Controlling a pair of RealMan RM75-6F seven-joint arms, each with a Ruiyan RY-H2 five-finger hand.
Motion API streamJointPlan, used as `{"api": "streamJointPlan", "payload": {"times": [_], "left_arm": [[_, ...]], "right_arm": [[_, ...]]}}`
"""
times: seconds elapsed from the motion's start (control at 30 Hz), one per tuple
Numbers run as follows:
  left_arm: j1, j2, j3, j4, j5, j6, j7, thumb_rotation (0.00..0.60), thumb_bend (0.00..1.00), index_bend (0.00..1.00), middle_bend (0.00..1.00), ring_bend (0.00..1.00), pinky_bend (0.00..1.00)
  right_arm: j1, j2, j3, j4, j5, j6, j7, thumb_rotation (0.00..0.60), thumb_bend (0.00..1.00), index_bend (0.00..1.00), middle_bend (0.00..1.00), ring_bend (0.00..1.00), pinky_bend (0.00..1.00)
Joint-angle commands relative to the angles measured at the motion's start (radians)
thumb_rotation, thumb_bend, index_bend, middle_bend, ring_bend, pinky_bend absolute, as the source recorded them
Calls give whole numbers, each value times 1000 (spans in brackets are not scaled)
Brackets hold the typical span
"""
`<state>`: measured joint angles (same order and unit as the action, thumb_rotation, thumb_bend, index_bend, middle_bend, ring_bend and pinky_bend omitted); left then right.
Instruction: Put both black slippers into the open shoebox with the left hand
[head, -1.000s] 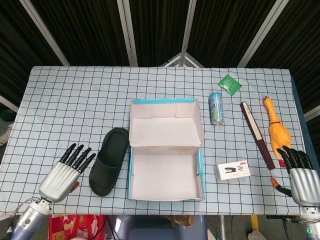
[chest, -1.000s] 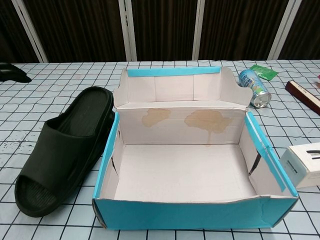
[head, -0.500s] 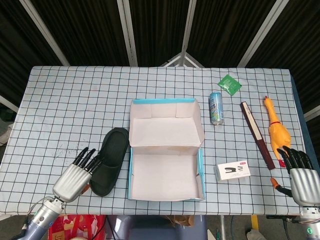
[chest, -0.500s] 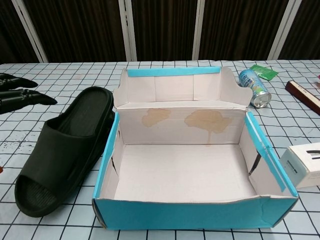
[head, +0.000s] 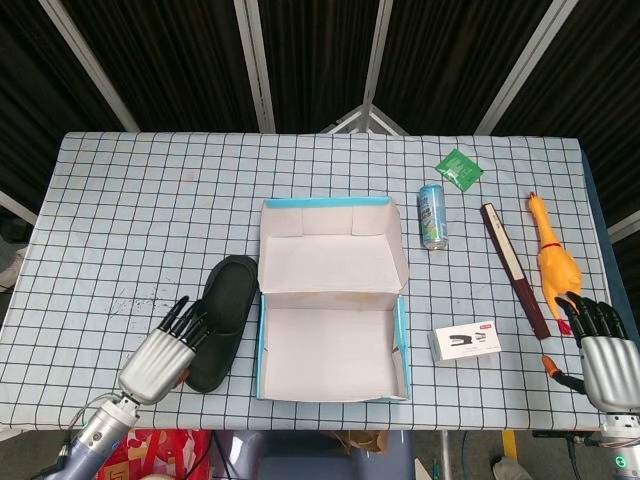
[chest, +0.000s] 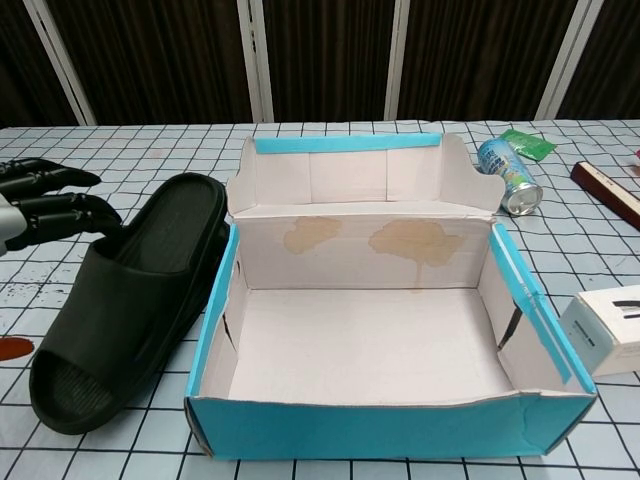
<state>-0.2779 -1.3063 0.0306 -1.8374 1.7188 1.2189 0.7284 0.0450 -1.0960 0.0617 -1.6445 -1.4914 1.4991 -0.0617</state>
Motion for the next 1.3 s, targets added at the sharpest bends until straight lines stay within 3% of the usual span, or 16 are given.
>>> {"api": "streamJointPlan", "payload": {"times": [0.03,0.63,1.3], "left_arm": [[-1,-6,0,4,2,3,4,600,121,163,143,0,2],[4,-46,14,30,-18,11,28,600,121,160,142,0,2],[16,-134,31,208,60,95,-59,600,122,140,128,0,2]], "right_arm": [[0,1,-1,-1,0,0,1,600,258,152,120,114,99],[-1,2,0,-2,3,-2,8,600,258,152,120,114,99],[0,-1,1,2,2,-2,15,600,259,152,120,114,99]]}}
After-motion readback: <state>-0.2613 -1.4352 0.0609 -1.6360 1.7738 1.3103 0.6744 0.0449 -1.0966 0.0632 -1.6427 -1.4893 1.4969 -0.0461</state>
